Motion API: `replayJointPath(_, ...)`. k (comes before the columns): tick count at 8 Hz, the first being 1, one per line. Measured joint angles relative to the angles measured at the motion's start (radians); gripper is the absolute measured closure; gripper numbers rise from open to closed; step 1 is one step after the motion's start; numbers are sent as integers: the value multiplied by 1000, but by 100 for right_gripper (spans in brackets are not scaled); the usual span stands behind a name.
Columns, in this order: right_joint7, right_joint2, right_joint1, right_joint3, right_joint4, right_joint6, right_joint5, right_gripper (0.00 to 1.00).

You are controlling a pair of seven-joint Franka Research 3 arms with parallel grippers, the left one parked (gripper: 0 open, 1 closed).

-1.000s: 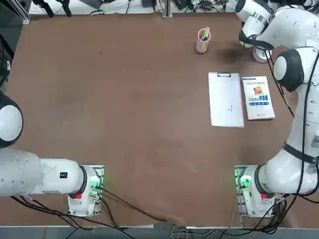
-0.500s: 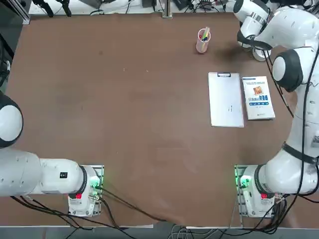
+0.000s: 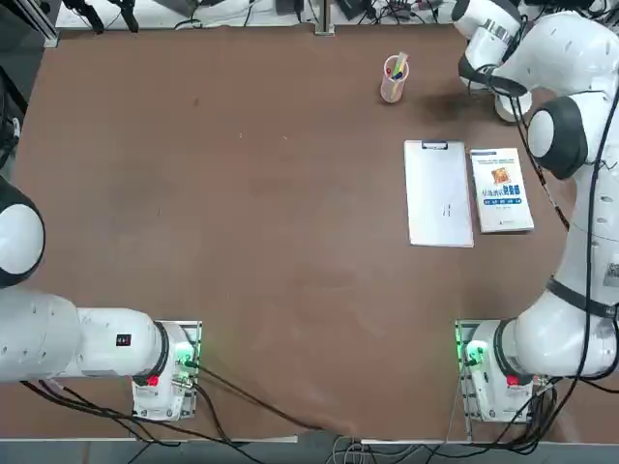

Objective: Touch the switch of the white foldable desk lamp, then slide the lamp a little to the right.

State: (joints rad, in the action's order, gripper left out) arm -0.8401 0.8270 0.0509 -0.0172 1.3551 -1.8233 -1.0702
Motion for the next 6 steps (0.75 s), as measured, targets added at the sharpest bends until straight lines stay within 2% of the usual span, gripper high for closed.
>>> replayJointPath(4,-4,-10,-17,8,-27,54,149,85)
replayJointPath(6,-4,-12,-59,12,-39,55,186,85)
